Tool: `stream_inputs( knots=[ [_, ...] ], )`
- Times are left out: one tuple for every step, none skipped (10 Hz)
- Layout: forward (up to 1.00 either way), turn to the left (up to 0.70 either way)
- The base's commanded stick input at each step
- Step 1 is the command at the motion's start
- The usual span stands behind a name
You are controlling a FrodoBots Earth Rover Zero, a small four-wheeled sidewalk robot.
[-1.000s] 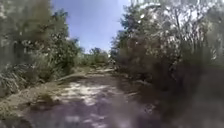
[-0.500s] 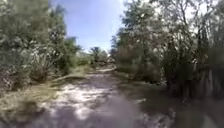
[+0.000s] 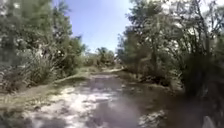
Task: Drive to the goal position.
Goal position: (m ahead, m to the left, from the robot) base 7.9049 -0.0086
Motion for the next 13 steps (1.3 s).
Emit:
stream_inputs(
  knots=[
    [0.7,0.0],
    [0.7,0.0],
    [0.7,0.0],
    [0.7,0.0],
    [0.7,0.0],
    [0.7,0.0],
    [0.7,0.0],
    [0.7,0.0],
    [0.7,0.0],
    [0.7,0.0],
    [0.7,0.0],
    [0.7,0.0],
    [0.7,0.0]
  ],
)
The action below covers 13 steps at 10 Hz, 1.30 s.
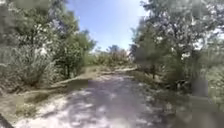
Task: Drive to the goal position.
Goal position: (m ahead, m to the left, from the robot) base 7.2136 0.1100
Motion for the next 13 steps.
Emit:
stream_inputs(
  knots=[
    [0.7,0.0],
    [0.7,0.0],
    [0.7,0.0],
    [0.7,0.0],
    [0.7,0.0],
    [0.7,0.0],
    [0.7,0.0],
    [0.7,0.0],
    [0.7,-0.3],
    [0.7,-0.35],
    [0.7,-0.22],
    [0.7,0.0],
    [0.7,0.0]
  ],
)
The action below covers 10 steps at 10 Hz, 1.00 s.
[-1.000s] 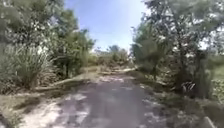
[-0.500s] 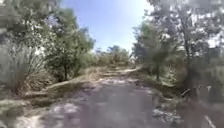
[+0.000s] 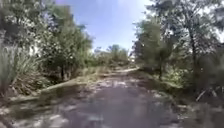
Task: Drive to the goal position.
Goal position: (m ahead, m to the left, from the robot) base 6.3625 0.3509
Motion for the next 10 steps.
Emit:
stream_inputs(
  knots=[
    [0.7,0.0],
    [0.7,0.0],
    [0.7,0.0],
    [0.7,0.0],
    [0.7,0.0],
    [0.7,0.0],
    [0.7,0.0],
    [0.7,0.0],
    [0.7,0.0],
    [0.7,0.0]
  ],
)
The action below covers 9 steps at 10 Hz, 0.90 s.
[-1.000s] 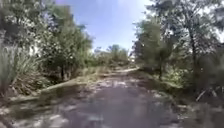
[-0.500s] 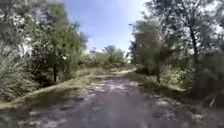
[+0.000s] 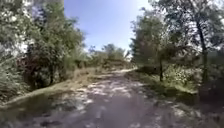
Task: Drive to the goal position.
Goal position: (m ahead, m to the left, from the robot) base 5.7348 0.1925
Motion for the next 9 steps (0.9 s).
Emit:
stream_inputs(
  knots=[
    [0.7,0.0],
    [0.7,0.0],
    [0.7,0.0],
    [0.7,0.0],
    [0.7,0.0],
    [0.7,0.0],
    [0.7,0.0],
    [0.7,0.0],
    [0.7,0.0]
  ],
)
